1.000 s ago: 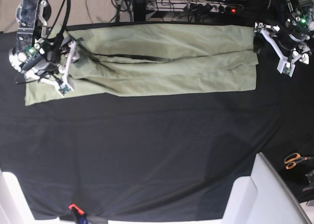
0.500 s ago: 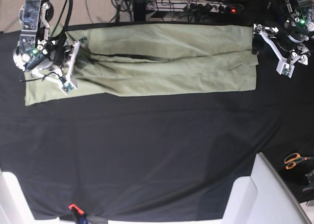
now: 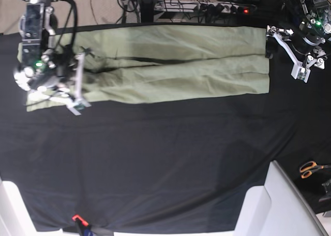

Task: Fold the T-shirt properly

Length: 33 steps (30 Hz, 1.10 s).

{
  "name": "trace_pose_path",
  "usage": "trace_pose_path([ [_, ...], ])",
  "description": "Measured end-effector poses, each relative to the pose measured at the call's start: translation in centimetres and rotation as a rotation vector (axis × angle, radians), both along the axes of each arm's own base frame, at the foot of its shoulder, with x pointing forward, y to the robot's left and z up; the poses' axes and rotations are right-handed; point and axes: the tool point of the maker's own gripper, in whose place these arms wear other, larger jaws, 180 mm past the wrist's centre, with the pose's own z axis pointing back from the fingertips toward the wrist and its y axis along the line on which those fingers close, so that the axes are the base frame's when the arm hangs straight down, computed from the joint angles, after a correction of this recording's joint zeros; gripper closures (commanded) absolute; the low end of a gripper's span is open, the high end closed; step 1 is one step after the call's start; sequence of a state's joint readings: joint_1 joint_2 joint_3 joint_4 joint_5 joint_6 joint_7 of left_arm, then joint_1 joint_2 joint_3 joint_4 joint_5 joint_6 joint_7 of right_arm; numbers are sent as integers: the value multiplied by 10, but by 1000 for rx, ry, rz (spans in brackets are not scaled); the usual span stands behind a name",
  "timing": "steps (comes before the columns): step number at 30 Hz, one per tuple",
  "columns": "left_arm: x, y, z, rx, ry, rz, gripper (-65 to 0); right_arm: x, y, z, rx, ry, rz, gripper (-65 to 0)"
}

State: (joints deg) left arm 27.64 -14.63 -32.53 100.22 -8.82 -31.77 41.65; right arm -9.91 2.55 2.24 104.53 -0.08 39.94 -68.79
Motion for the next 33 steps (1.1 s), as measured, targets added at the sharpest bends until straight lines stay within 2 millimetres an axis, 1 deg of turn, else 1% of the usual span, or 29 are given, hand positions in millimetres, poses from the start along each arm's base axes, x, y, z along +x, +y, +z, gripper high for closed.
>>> trace_pose_path([
  [2,0,0,0,0,0,0,-640,0,17,0,15,1,54,-12],
  [4,0,0,0,0,0,0,-640,5,26,2,26,-13,82,-12],
  [7,0,0,0,0,0,1,-640,13,22,6,8,-30,81,-14],
  [9,-2,0,-2,-4,6,4,-640,11,19,3,6,-18,77,-15],
  [14,-11,4,-14,-17,46,25,-640,0,11,-10,-10,33,75,-24],
  [15,-12,4,-15,-18,49,26,-640,-5,10,-12,-11,43,72,-41],
  [16,-12,4,-16,-21,47,27,-640,-8,8,-14,-6,50,60,-71],
  [17,-12,4,-16,-22,48,28,-640,-11,4,-15,7,53,28,-126],
  [20,-13,5,-17,-19,53,28,-640,-12,-20,-14,-13,52,-55,-309],
  [21,-13,5,-17,-19,53,28,-640,-11,-26,-13,-17,48,-75,-353],
  [22,-12,5,-17,-21,51,29,-640,-11,-29,-12,-19,44,-88,-378],
  [24,-8,4,-16,-23,42,25,-640,-10,-37,-9,-25,33,-111,-381],
  [25,-7,4,-15,-22,39,26,-640,-7,-39,-3,-23,12,-126,-381],
  [26,-6,5,-14,-21,36,26,-640,-3,-44,6,-26,-21,-145,-381],
  [28,-5,4,-14,-22,34,25,-640,13,-58,28,-18,-128,-191,-381],
  [30,-5,4,-14,-22,34,25,-640,26,-77,43,-25,-198,-256,-381],
  [32,-4,4,-14,-21,31,26,-640,31,-92,50,-45,-217,-300,-381],
  [33,-2,4,-13,-22,29,25,-640,32,-93,50,-46,-217,-301,-381],
])
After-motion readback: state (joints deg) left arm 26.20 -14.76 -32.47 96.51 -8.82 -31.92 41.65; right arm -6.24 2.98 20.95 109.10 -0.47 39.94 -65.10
